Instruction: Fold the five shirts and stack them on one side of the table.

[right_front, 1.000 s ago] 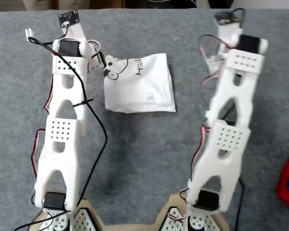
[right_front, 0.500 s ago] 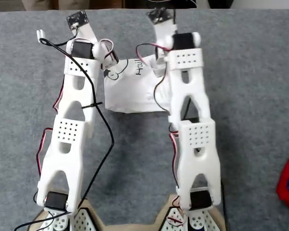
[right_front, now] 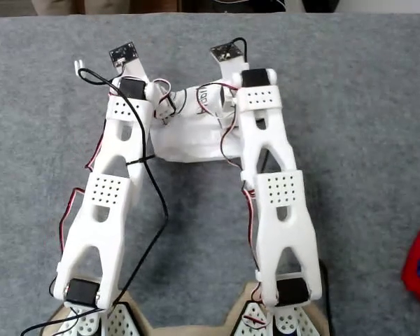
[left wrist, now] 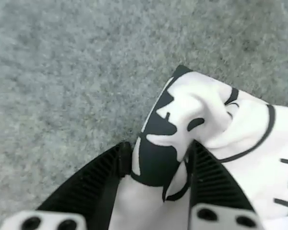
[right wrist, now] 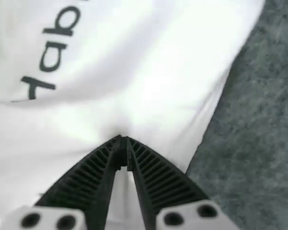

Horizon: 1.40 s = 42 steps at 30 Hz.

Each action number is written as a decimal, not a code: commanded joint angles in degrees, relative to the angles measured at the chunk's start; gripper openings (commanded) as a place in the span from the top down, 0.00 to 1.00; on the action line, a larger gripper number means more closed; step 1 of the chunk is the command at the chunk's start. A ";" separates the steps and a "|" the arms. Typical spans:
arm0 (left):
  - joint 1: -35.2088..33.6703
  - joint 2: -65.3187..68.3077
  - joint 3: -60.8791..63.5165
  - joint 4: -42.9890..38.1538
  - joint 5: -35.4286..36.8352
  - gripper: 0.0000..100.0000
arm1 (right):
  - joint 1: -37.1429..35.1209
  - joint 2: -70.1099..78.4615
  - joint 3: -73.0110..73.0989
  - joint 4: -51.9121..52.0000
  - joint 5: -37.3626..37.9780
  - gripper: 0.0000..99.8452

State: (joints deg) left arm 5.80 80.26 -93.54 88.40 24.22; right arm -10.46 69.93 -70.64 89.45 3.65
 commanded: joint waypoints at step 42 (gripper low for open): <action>2.99 -22.81 -0.53 12.48 -7.38 0.96 | 1.89 -8.57 -23.60 6.59 -0.18 0.99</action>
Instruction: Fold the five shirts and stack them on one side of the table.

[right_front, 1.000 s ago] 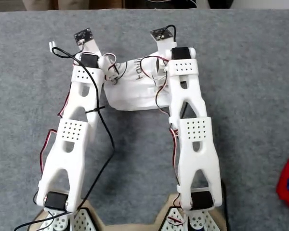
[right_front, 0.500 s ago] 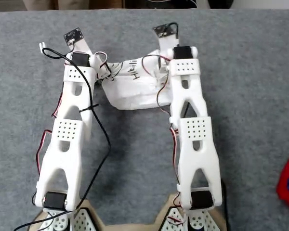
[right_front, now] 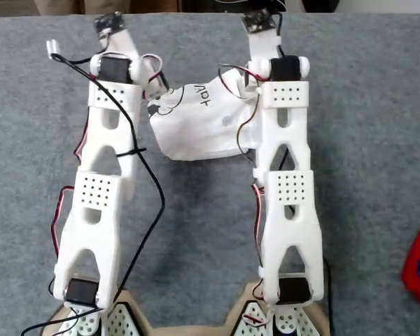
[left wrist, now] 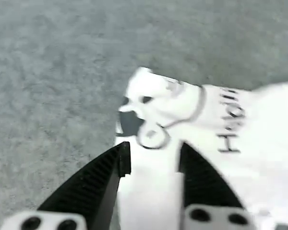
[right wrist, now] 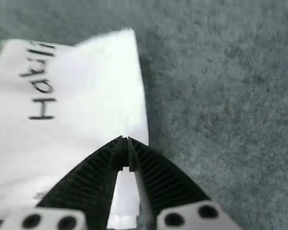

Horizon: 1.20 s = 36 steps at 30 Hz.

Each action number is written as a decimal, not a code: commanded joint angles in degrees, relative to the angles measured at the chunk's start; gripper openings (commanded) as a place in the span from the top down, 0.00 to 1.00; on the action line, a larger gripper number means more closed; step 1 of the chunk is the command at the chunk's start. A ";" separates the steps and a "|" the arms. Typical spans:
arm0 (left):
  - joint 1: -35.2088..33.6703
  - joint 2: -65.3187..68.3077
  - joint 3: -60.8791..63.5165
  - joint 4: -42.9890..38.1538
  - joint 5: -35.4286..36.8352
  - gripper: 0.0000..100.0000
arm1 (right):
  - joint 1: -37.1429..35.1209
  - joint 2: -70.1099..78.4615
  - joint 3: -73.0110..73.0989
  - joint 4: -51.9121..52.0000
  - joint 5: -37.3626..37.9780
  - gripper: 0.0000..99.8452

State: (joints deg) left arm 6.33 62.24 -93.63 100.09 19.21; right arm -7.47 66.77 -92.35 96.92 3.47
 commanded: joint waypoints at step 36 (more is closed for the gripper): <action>5.01 -6.55 31.03 0.53 -1.85 0.98 | -0.31 14.37 9.01 -45.27 -0.09 1.00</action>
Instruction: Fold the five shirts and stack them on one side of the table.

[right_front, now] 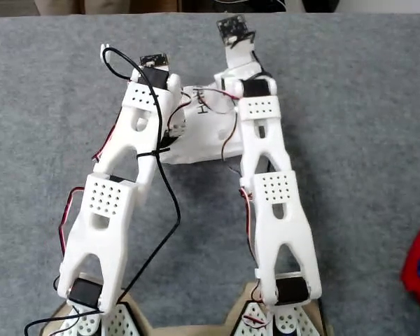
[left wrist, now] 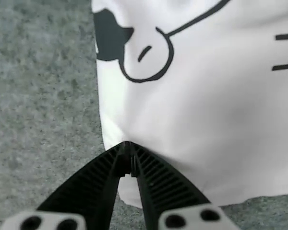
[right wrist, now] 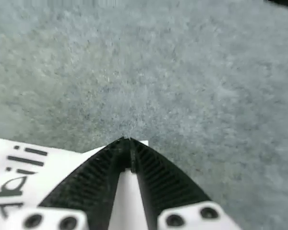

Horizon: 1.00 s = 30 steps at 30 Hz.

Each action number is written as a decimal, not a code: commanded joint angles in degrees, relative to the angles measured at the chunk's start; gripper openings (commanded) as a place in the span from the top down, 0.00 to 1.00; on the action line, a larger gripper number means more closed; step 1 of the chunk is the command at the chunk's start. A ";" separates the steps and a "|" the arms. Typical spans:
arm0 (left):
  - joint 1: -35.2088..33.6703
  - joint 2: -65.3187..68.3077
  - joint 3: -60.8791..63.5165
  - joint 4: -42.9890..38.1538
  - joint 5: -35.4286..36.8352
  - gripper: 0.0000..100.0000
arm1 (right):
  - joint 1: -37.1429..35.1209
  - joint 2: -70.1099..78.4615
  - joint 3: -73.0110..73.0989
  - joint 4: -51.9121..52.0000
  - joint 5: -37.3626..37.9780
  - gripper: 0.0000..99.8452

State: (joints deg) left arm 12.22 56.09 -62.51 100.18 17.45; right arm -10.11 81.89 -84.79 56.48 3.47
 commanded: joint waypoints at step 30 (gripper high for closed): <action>-5.36 9.45 -21.01 -26.81 -2.90 0.98 | -0.40 -8.22 -10.42 15.03 -0.09 1.00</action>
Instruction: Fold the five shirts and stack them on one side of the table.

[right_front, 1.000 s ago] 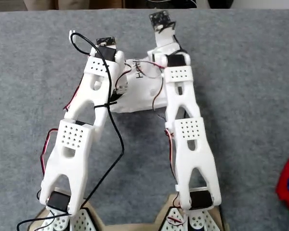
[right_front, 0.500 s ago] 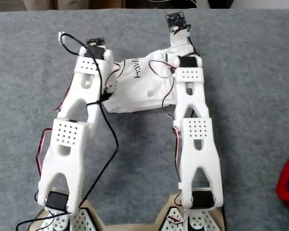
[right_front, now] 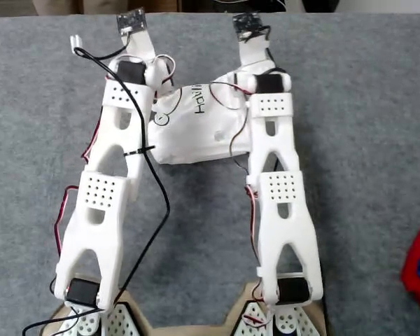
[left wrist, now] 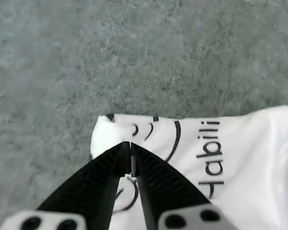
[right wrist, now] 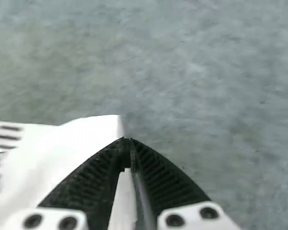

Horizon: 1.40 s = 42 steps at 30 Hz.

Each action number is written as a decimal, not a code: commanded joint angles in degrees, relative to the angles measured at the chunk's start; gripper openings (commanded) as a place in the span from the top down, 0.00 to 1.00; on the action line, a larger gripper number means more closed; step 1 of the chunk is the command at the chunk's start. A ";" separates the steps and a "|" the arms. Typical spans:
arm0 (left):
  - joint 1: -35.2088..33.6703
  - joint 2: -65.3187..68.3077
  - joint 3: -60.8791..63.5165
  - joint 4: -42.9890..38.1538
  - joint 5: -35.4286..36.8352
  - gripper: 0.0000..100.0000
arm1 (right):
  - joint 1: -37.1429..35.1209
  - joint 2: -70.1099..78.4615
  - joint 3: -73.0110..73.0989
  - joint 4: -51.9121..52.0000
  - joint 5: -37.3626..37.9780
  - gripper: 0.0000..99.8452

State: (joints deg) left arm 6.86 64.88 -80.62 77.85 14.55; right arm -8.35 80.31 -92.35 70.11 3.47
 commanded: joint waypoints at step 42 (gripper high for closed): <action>-5.01 4.62 -15.21 -2.55 -0.26 0.98 | 2.68 -8.13 -3.30 -1.49 5.89 0.95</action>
State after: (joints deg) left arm 1.67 75.69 -92.40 73.01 14.64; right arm -5.89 81.01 -92.88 65.71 9.36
